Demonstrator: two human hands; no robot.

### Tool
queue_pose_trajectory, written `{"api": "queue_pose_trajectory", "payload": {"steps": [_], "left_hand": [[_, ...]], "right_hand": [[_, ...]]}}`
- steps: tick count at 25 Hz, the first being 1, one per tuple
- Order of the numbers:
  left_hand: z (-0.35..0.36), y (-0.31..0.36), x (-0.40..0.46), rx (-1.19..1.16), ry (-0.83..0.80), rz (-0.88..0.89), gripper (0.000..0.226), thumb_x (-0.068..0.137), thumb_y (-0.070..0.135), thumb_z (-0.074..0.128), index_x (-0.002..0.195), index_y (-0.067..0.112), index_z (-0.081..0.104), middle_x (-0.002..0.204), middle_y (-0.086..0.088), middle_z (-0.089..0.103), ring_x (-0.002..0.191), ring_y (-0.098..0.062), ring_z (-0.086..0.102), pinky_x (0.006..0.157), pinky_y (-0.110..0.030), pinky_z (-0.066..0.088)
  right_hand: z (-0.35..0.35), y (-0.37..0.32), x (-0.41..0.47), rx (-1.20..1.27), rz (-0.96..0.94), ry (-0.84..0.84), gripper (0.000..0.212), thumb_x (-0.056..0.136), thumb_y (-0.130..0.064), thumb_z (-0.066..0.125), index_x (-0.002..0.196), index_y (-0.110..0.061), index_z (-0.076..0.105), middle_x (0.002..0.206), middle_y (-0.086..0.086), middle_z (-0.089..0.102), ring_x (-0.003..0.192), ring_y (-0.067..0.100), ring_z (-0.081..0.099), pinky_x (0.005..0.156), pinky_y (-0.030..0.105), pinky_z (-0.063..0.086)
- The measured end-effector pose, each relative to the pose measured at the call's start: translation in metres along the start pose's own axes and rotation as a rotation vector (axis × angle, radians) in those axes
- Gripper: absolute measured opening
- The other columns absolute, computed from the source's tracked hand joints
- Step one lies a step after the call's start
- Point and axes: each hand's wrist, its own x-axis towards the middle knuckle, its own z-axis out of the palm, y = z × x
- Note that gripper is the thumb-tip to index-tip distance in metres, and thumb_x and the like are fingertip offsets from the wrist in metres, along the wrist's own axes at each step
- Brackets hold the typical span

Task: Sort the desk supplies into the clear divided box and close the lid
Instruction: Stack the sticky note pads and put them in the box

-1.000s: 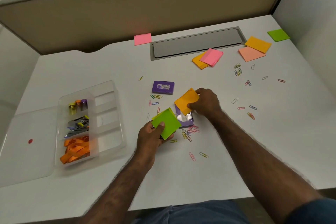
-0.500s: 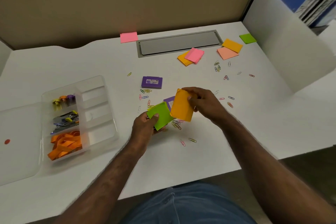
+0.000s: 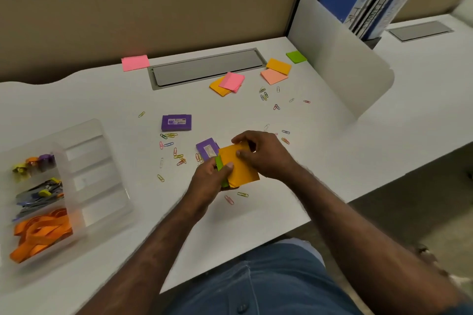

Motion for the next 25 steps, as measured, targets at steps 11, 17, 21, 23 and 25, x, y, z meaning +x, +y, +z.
{"api": "queue_pose_trajectory", "payload": {"steps": [11,17,21,23,25], "left_hand": [[0.019,0.022,0.072,0.000,0.122,-0.140,0.055,0.101,0.036,0.060,0.150,0.018,0.043,0.143,-0.012,0.057,0.122,-0.034,0.061,0.092,-0.050,0.061],[0.024,0.036,0.117,-0.051,0.187,-0.230,0.040,0.102,0.035,0.058,0.140,0.023,0.053,0.136,-0.008,0.064,0.120,-0.030,0.063,0.101,-0.053,0.055],[0.026,0.043,0.147,-0.052,0.257,-0.267,0.022,0.101,0.035,0.060,0.122,0.031,0.057,0.131,-0.004,0.067,0.116,-0.027,0.066,0.103,-0.050,0.055],[0.024,0.044,0.158,-0.018,0.289,-0.288,0.023,0.100,0.039,0.062,0.121,0.033,0.055,0.130,-0.003,0.067,0.115,-0.027,0.066,0.103,-0.050,0.055],[0.022,0.042,0.165,0.013,0.312,-0.314,0.026,0.098,0.041,0.063,0.121,0.034,0.055,0.129,-0.002,0.068,0.114,-0.027,0.067,0.103,-0.051,0.055]], "right_hand": [[-0.035,0.054,0.082,0.142,0.081,0.171,0.031,0.090,-0.030,0.077,0.118,-0.019,0.072,0.092,-0.003,0.074,0.081,0.007,0.066,0.073,0.013,0.049],[-0.053,0.086,0.196,0.091,0.062,0.185,0.039,0.090,-0.035,0.077,0.124,-0.017,0.069,0.107,0.001,0.072,0.097,0.014,0.066,0.090,0.032,0.056],[-0.052,0.096,0.287,-0.025,0.042,0.194,0.059,0.088,-0.044,0.077,0.135,-0.013,0.062,0.126,0.007,0.066,0.114,0.020,0.061,0.099,0.037,0.051],[-0.048,0.099,0.327,-0.094,0.043,0.169,0.068,0.086,-0.050,0.077,0.139,-0.012,0.057,0.137,0.010,0.060,0.125,0.026,0.055,0.105,0.039,0.044],[-0.040,0.105,0.353,-0.199,0.023,0.122,0.075,0.084,-0.053,0.076,0.141,-0.010,0.055,0.140,0.014,0.058,0.129,0.031,0.052,0.108,0.042,0.040]]}}
